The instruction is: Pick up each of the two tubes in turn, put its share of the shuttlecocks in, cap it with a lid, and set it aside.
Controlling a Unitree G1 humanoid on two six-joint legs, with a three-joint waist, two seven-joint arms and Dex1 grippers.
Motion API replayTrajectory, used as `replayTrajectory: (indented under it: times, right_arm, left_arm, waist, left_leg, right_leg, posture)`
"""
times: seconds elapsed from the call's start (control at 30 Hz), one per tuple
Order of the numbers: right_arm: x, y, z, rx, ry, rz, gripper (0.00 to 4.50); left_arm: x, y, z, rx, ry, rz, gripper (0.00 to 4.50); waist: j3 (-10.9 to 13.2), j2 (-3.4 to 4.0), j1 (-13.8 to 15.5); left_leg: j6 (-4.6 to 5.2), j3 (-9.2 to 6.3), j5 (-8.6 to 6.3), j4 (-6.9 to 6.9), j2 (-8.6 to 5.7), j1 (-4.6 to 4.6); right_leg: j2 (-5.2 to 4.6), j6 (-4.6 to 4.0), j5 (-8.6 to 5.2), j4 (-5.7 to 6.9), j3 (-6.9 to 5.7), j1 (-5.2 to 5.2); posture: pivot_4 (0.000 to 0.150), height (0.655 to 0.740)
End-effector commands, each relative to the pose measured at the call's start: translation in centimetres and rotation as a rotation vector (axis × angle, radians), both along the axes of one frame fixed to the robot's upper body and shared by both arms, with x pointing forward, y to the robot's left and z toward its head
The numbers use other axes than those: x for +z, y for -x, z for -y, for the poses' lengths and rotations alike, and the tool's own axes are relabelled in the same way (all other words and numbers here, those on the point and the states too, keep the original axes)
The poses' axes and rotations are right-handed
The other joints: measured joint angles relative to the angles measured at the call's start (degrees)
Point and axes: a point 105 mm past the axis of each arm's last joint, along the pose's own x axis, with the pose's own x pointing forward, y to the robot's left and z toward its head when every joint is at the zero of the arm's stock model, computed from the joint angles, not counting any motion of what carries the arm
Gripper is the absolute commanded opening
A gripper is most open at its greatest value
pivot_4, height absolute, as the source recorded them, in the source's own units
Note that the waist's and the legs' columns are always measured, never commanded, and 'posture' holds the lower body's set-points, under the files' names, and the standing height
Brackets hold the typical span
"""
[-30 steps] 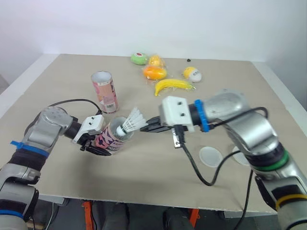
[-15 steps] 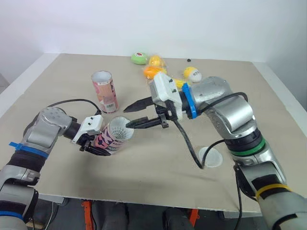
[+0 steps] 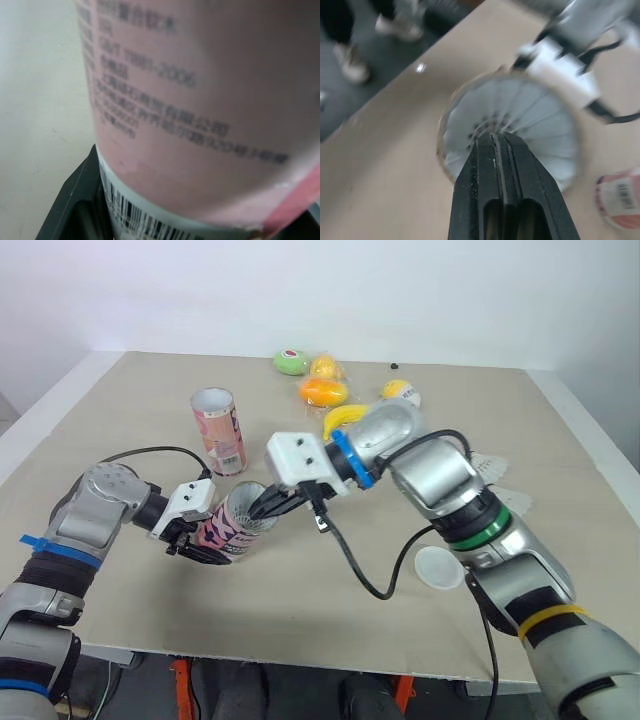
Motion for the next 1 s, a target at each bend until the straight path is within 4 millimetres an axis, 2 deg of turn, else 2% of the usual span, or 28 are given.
replayTrajectory:
  times: [0.03, 0.2, 0.37, 0.47, 0.67, 0.8, 0.93, 1.0]
  right_arm:
    - [-0.6, 0.6, -1.2, 0.096, 0.092, 0.037, 0.03]
    - [-1.9, 1.3, -3.4, 0.176, 0.155, 0.025, 0.03]
    - [-2.5, 1.0, -6.0, 0.172, 0.130, 0.024, 0.03]
    - [-2.4, 0.3, -6.3, 0.136, 0.106, 0.019, 0.03]
    - [0.6, -0.9, -4.5, 0.105, 0.047, -0.010, 0.03]
    - [3.0, -0.9, -1.7, 0.122, 0.026, -0.018, 0.03]
    - [4.2, -0.3, 1.3, 0.140, 0.027, 0.020, 0.03]
    - [5.0, -0.6, 2.7, 0.104, 0.018, 0.055, 0.03]
  left_arm:
    - [-1.1, 0.2, 0.1, -0.005, -0.028, -0.031, 2.65]
    - [-1.1, 0.4, 0.0, 0.002, -0.025, -0.028, 2.65]
    - [-1.2, 0.7, -0.2, 0.012, -0.022, -0.027, 2.65]
    - [-1.2, 0.8, -0.1, 0.015, -0.019, -0.027, 2.65]
    - [-1.5, 0.9, 0.0, 0.017, -0.015, -0.032, 2.65]
    - [-1.5, 0.7, 0.3, 0.012, -0.010, -0.030, 2.65]
    - [-1.5, 0.6, 0.4, 0.004, -0.007, -0.024, 2.65]
    - [-1.1, 0.3, 0.7, -0.008, 0.016, -0.004, 2.65]
  waist:
    - [0.00, 0.00, 0.00]
    - [-0.01, -0.01, -0.01]
    - [-0.03, -0.05, -0.44]
    - [-0.05, -0.08, -0.53]
    - [-0.04, -0.07, -0.42]
    - [-0.02, -0.10, -0.02]
    - [-0.01, -0.09, 0.00]
    - [-0.01, -0.08, 0.12]
  left_leg:
    - [0.00, 0.01, 0.00, 0.00, 0.01, 0.00]
    - [-0.02, 0.00, 0.01, 0.00, 0.03, 0.00]
    - [-0.03, -0.02, 0.02, -0.03, 0.17, 0.05]
    - [-0.04, -0.03, 0.02, -0.08, 0.40, 0.23]
    - [-0.08, -0.04, 0.03, -0.09, 0.64, 0.33]
    - [-0.16, -0.05, 0.07, -0.03, 0.62, 0.17]
    - [-0.29, 0.00, 0.05, -0.03, 0.34, 0.08]
    - [-0.29, -0.04, 0.05, -0.05, 0.30, 0.02]
  right_leg:
    - [0.00, 0.00, 0.00, 0.01, 0.00, 0.00]
    - [0.00, -0.01, 0.00, 0.01, -0.06, 0.03]
    - [0.15, -0.07, -0.01, 0.07, -0.08, 0.02]
    - [0.39, -0.14, -0.07, 0.18, -0.07, 0.04]
    - [0.68, -0.43, -0.20, 0.73, -0.04, -0.15]
    - [0.66, -0.40, -0.30, 0.79, -0.03, -0.17]
    - [0.37, -0.41, -0.35, 0.75, 0.03, -0.16]
    - [0.36, -0.39, -0.38, 0.75, -0.01, -0.17]
  posture:
    - [0.150, 0.6917]
    - [0.150, 0.6917]
    - [0.150, 0.6917]
    - [0.150, 0.6917]
    - [0.150, 0.6917]
    - [0.150, 0.6917]
    - [0.150, 0.6917]
    - [0.150, 0.6917]
